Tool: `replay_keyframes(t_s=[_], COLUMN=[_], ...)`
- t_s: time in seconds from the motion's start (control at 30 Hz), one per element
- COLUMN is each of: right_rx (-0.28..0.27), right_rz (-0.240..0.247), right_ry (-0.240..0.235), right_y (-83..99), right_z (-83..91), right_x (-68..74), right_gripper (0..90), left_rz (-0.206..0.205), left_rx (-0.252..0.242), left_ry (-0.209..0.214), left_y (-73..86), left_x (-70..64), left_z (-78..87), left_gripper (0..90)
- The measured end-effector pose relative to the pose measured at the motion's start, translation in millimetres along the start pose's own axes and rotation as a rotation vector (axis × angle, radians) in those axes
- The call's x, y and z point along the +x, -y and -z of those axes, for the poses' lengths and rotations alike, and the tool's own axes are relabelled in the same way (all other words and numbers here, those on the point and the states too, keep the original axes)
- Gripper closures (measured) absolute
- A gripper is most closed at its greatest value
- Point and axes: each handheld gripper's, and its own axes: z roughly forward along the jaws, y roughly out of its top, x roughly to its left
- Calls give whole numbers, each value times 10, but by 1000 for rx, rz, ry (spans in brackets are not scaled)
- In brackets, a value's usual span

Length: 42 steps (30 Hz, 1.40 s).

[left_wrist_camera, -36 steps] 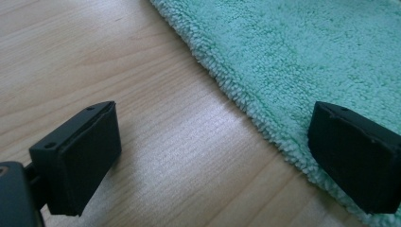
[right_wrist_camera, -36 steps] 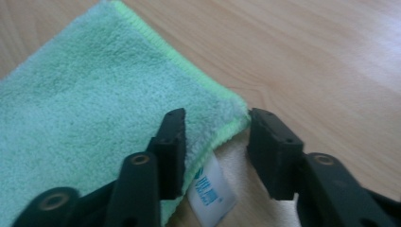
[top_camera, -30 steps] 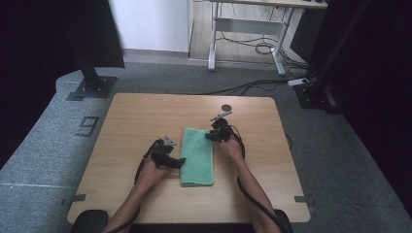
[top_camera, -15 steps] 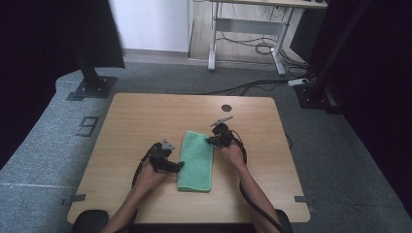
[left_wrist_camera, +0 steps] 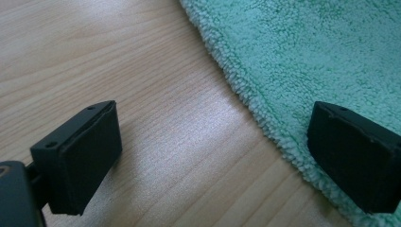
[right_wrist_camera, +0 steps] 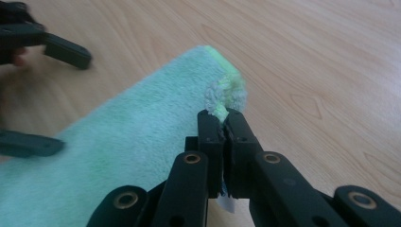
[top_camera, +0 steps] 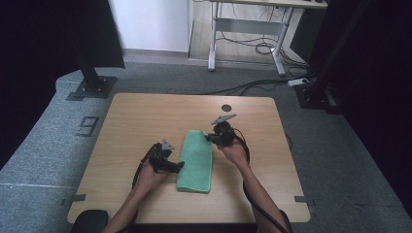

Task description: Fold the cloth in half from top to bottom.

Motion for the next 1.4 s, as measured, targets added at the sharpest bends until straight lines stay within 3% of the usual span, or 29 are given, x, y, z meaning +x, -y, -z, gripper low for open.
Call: replay_keyframes(t_s=[0.4, 0.83, 1.07, 1.4], right_rx=[-30, -58, -41, 10], right_rz=[69, 60, 61, 61], right_ry=[-70, -132, -150, -164], right_y=[26, 298, 456, 670], right_z=[228, 472, 455, 289], right_x=[369, 582, 658, 706], right_gripper=[861, 858, 856, 851], left_rz=[9, 14, 14, 16], left_rx=[-2, -2, -1, -2], left_ry=[-7, -12, -12, -12], left_y=[5, 6, 6, 6], left_x=[-10, -15, -15, -15], left_z=[3, 4, 5, 3], left_gripper=[40, 40, 39, 39])
